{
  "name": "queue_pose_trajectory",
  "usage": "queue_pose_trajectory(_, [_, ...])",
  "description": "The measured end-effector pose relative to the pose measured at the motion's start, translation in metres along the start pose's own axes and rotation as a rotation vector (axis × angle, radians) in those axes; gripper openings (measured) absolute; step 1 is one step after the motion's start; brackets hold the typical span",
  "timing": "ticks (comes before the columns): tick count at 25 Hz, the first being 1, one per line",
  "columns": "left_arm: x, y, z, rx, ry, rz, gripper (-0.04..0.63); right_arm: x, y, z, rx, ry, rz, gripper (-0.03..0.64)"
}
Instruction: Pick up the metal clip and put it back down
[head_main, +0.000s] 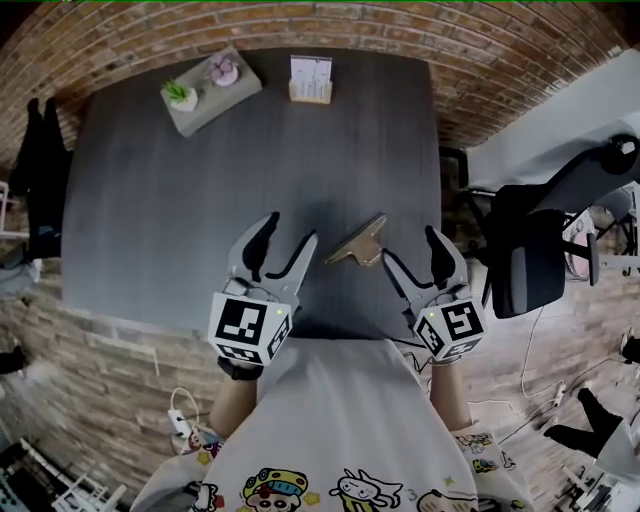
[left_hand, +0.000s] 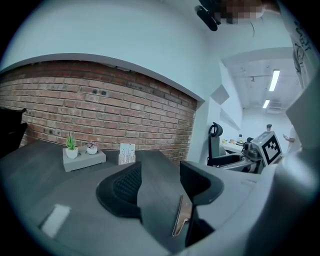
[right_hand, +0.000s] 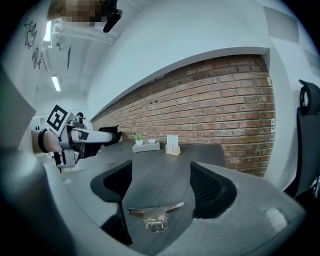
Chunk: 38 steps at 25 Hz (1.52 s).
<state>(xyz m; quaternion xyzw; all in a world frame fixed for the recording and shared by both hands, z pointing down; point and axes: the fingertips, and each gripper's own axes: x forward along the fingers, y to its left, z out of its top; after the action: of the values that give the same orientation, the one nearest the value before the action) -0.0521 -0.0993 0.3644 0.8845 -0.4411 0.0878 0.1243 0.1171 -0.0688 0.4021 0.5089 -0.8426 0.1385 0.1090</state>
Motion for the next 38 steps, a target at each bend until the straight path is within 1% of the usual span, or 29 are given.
queue_pose_trajectory(7, [0.005,-0.005,-0.005,0.0,0.015,-0.041,0.245,0.0,0.0,-0.006,-0.008,0.011,-0.027,0.36])
queue_pose_trajectory(17, [0.009,-0.01,-0.019,-0.004,0.055,-0.07,0.245,0.007,0.005,-0.026,-0.004,0.074,0.015,0.36])
queue_pose_trajectory(25, [0.012,-0.011,-0.036,-0.024,0.088,-0.075,0.245,0.017,0.011,-0.052,0.009,0.127,0.04,0.36])
queue_pose_trajectory(38, [0.024,-0.015,-0.064,-0.041,0.137,-0.089,0.245,0.041,0.015,-0.116,-0.032,0.267,0.067,0.36])
